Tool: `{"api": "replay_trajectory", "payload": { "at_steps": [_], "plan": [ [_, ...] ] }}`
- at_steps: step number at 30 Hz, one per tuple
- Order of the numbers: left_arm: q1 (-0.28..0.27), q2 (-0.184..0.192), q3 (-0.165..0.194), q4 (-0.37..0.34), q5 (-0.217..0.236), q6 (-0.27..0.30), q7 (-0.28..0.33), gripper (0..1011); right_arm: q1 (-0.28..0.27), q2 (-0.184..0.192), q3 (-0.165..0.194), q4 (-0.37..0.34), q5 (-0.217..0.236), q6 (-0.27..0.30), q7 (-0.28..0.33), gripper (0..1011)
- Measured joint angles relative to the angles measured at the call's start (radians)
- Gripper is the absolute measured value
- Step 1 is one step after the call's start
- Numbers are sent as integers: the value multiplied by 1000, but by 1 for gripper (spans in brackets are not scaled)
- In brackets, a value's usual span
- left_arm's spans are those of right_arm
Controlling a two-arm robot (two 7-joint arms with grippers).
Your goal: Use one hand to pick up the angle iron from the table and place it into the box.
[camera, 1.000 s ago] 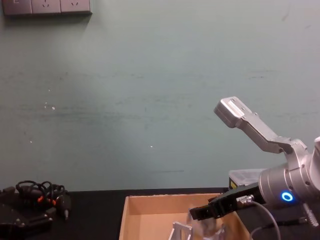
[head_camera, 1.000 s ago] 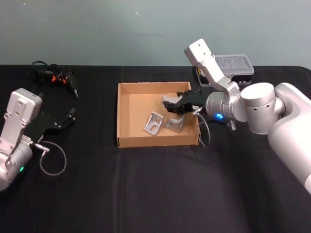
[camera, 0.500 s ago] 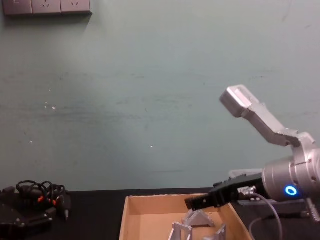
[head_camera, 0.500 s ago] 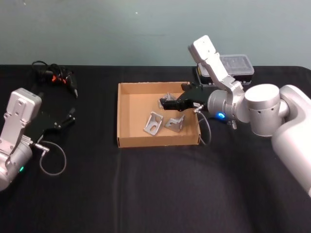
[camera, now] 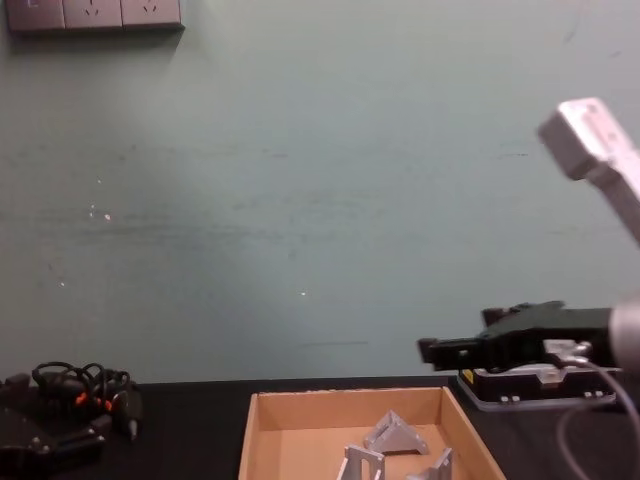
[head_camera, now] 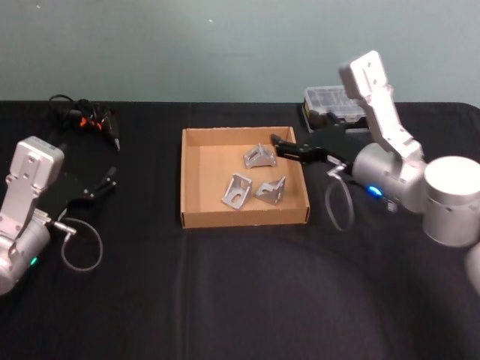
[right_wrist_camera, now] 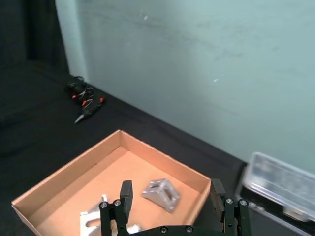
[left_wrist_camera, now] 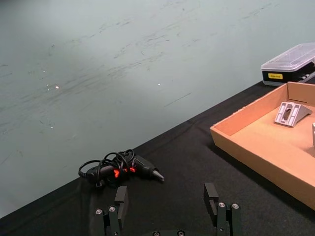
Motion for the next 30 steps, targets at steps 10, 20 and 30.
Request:
{"api": "replay_trajectory", "payload": {
  "at_steps": [10, 20, 30],
  "plan": [
    [0, 0, 0, 0, 0, 0, 0, 1011, -210, 81, 106, -166, -19, -121, -57, 1000],
    [0, 0, 0, 0, 0, 0, 0, 1011, -288, 91, 162, -169, -13, -203, -73, 1000],
    [0, 0, 0, 0, 0, 0, 0, 1011, -278, 89, 154, -167, -13, -191, -72, 1000]
  ]
}}
